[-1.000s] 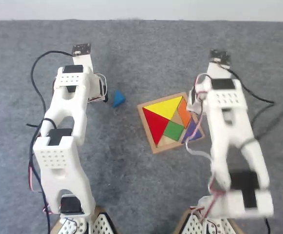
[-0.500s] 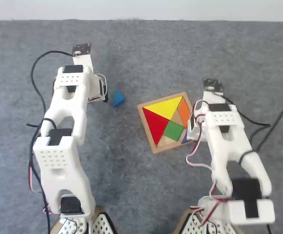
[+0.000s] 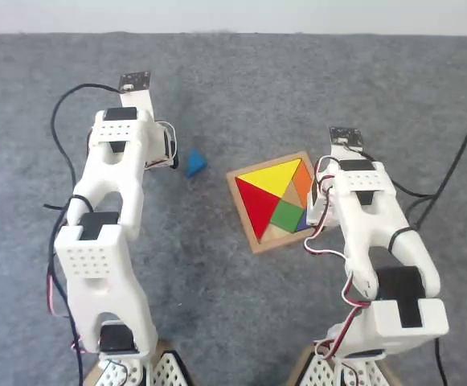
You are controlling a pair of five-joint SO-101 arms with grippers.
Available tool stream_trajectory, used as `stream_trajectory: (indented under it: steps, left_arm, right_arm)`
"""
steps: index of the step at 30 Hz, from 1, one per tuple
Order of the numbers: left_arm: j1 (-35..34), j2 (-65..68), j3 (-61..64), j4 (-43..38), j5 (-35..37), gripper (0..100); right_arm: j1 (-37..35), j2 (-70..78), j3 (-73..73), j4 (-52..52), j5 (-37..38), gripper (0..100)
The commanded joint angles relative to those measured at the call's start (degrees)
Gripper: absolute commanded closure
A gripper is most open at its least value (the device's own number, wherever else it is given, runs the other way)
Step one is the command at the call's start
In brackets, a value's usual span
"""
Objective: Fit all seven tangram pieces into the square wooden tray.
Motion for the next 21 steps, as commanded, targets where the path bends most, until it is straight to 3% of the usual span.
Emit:
stream_trajectory:
  steps: [1,7,10,14,18,21]
  left_arm:
    - [0.4,-3.0,-1.7,0.4,-0.4,82]
    - [1.1,-10.1,0.0,2.8,-0.6,82]
    - [2.1,-16.4,4.8,2.2,-2.3,82]
    - [3.1,-22.9,12.3,-0.4,-7.2,82]
    - [3.3,-23.4,13.6,-2.9,-8.8,82]
    - [7.3,-20.7,12.8,-3.4,-11.9,82]
  right_arm:
    - [0.2,-3.6,-2.9,-1.0,0.2,73.5]
    - [0.9,-17.6,2.6,-0.5,0.6,73.5]
    - [5.1,-25.9,7.8,0.6,1.8,73.5]
    - [11.1,-34.4,13.4,0.1,15.5,73.5]
    - [15.1,-37.9,20.0,-0.1,20.4,73.5]
    - [19.3,-37.8,27.4,-4.6,25.4,73.5]
